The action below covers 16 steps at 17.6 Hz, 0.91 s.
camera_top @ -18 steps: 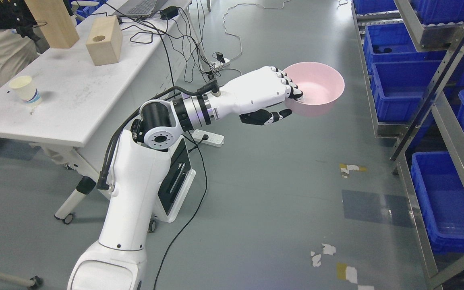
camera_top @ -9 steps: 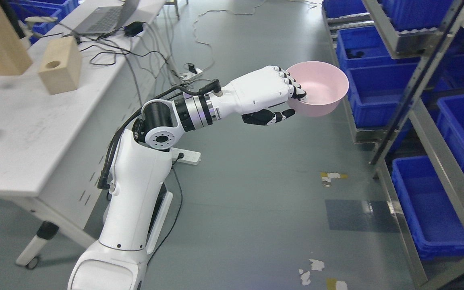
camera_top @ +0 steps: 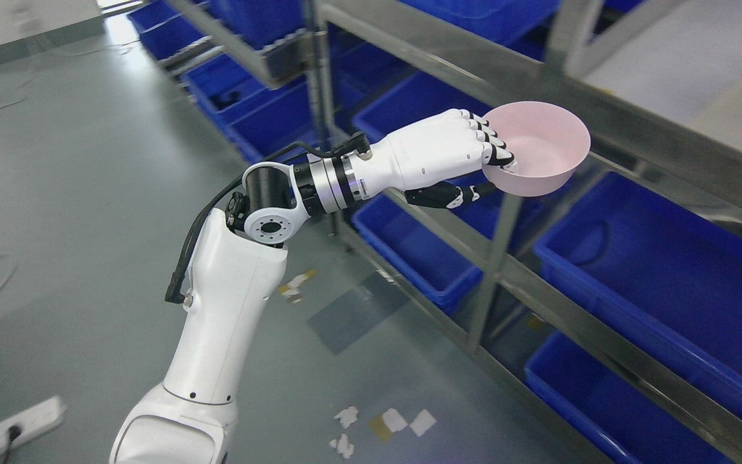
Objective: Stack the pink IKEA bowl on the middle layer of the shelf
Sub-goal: 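Hold the bowl in the left hand while the robot turns to the rack, then lower the pink bowl onto the stacked pink bowls on the tray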
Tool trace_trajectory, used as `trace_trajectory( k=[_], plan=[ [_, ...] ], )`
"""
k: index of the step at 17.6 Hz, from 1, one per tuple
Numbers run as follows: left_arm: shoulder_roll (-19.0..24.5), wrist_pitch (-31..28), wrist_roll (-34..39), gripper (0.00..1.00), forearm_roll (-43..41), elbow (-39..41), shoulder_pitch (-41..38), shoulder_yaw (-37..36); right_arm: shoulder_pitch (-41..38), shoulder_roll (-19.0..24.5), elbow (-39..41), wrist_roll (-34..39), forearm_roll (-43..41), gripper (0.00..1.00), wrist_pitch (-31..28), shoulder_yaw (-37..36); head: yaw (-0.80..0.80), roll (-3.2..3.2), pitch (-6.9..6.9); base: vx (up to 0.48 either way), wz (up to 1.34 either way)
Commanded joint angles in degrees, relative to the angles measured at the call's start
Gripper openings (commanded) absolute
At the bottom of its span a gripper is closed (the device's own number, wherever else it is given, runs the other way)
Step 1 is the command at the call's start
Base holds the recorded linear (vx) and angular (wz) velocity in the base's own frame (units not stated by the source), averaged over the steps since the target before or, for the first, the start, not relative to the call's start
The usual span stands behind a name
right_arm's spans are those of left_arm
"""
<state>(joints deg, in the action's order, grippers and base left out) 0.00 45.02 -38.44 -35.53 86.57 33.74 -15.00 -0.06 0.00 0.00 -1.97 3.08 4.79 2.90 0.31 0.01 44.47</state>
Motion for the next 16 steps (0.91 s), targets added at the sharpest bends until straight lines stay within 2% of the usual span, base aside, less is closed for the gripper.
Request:
trace_trajectory(
  k=[1,3,5,9,13,16],
  plan=[
    [1.0,0.0,0.3,0.05,1.2,2.4,0.0,-1.3,-1.3,-1.0,1.0,0.5,0.0,1.00,0.0,0.0,0.00,0.00,0.00,0.082,-1.70],
    [1.0,0.0,0.4,0.05,0.9,2.3,0.5,4.2,-1.3,-1.0,1.0,0.5,0.0,1.00,0.0,0.0,0.00,0.00,0.00,0.083,-1.56],
    [1.0,-2.3,0.3,0.05,-0.2,2.1,2.0,6.4,-1.3,-1.0,1.0,0.5,0.0,1.00,0.0,0.0,0.00,0.00,0.00,0.096,-1.38],
    [1.0,-6.6,-0.8,0.05,-5.7,0.3,9.2,13.4,-1.3,-1.0,1.0,0.5,0.0,1.00,0.0,0.0,0.00,0.00,0.00,0.145,-0.66],
    [1.0,-8.3,-4.7,0.06,-10.2,-8.1,17.1,12.1,-1.3,-1.0,1.0,0.5,0.0,1.00,0.0,0.0,0.00,0.00,0.00,0.117,-0.25],
    [1.0,-10.6,-5.0,0.06,-12.5,-11.1,19.2,6.9,-1.3,-1.0,1.0,0.5,0.0,1.00,0.0,0.0,0.00,0.00,0.00,0.090,-0.17]
  ],
)
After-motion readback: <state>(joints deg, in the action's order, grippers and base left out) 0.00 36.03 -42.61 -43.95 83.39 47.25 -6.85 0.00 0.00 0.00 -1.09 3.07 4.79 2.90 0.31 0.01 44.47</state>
